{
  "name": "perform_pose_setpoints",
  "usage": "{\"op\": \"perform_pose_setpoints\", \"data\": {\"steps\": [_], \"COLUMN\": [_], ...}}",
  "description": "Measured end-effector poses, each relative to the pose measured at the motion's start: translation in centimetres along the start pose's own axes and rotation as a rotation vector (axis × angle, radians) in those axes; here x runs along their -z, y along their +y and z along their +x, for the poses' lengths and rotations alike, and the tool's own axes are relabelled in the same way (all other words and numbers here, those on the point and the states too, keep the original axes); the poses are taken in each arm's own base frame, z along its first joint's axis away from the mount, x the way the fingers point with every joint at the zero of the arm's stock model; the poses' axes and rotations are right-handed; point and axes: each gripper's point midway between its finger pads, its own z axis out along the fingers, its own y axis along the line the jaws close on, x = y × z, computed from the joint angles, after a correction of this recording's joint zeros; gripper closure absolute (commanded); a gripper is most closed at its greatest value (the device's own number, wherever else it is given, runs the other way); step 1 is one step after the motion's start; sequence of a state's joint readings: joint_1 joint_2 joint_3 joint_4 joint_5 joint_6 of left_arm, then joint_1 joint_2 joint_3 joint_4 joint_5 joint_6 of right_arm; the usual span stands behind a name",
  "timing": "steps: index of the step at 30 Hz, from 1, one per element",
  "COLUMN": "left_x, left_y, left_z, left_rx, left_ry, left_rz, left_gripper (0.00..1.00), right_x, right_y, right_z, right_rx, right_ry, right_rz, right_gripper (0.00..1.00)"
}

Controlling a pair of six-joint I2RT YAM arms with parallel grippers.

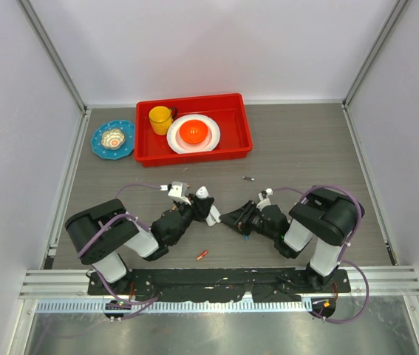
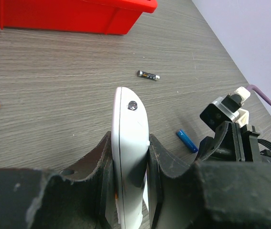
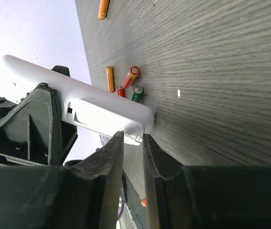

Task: Load the batteries into the remote control

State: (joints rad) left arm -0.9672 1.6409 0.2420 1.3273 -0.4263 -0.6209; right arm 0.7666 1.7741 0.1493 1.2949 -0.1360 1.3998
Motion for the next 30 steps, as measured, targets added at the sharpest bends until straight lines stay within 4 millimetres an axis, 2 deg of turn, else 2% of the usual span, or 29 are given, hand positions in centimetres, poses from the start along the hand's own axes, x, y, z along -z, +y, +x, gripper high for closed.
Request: {"op": "perform_pose_setpoints", "data": {"steps": [6, 11, 22, 30], "left_x": [0.0, 0.0, -0.1, -0.1], "left_y": [0.0, 0.1, 1.1, 0.8], "left_z": [0.0, -0.1, -0.8, -0.6], "left_rx": [0.000, 0.001, -0.017, -0.016], "left_ry": [0.000, -0.003, -0.037, -0.028], "left_rz": [0.000, -0.004, -0.052, -0.040], "left_gripper": [1.00, 1.00, 1.00, 1.00], "right_x": [0.1, 0.2, 1.6, 1.5], "right_y": [0.0, 0.8, 4.1, 3.3], "right_z": [0.0, 0.0, -0.5, -0.6], "right_rx": [0.012, 0.030, 0.164, 0.202], "right_ry": [0.001, 0.001, -0.019, -0.023], "right_rz": [-0.001, -0.025, -0.098, -0.056], "right_gripper": [0.67, 0.62, 0.61, 0.61]}}
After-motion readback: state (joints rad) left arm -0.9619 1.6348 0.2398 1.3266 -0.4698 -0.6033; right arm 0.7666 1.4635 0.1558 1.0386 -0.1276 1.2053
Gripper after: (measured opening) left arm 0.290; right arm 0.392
